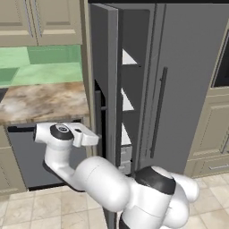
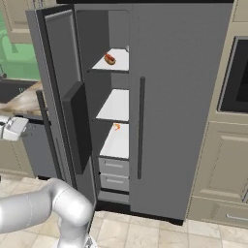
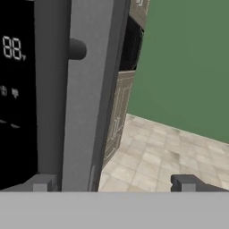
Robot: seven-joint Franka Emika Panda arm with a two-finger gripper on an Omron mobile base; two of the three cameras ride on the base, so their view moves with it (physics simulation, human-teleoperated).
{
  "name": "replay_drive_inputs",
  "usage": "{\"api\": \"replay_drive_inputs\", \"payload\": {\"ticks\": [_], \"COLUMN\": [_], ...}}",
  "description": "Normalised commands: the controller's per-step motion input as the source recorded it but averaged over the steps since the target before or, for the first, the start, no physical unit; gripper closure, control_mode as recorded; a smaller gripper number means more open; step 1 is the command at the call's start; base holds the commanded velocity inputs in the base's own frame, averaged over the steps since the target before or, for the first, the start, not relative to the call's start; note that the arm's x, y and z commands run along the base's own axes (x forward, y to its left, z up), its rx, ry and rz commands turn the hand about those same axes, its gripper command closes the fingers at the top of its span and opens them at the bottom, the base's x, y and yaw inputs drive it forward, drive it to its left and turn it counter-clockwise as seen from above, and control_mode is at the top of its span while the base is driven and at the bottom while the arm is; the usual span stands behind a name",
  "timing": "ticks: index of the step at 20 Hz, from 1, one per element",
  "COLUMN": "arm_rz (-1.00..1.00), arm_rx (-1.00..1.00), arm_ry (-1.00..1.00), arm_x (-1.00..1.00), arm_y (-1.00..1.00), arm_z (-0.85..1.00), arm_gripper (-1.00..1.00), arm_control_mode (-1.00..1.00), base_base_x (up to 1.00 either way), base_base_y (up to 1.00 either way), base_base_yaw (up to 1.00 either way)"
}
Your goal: Store the hot dog in the freezer for long-term storage. Close the freezer door after placing the cooked food.
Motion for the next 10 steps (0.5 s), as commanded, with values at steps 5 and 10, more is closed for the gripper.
{"api": "replay_drive_inputs", "payload": {"ticks": [5,10], "arm_rz": [0.00,0.00], "arm_rx": [0.00,0.00], "arm_ry": [0.04,0.04], "arm_x": [0.23,0.29], "arm_y": [0.00,0.00], "arm_z": [0.00,0.00], "arm_gripper": [-1.00,-1.00], "arm_control_mode": [-1.00,-1.00], "base_base_x": [0.00,0.00], "base_base_y": [0.00,0.00], "base_base_yaw": [0.00,0.00]}}
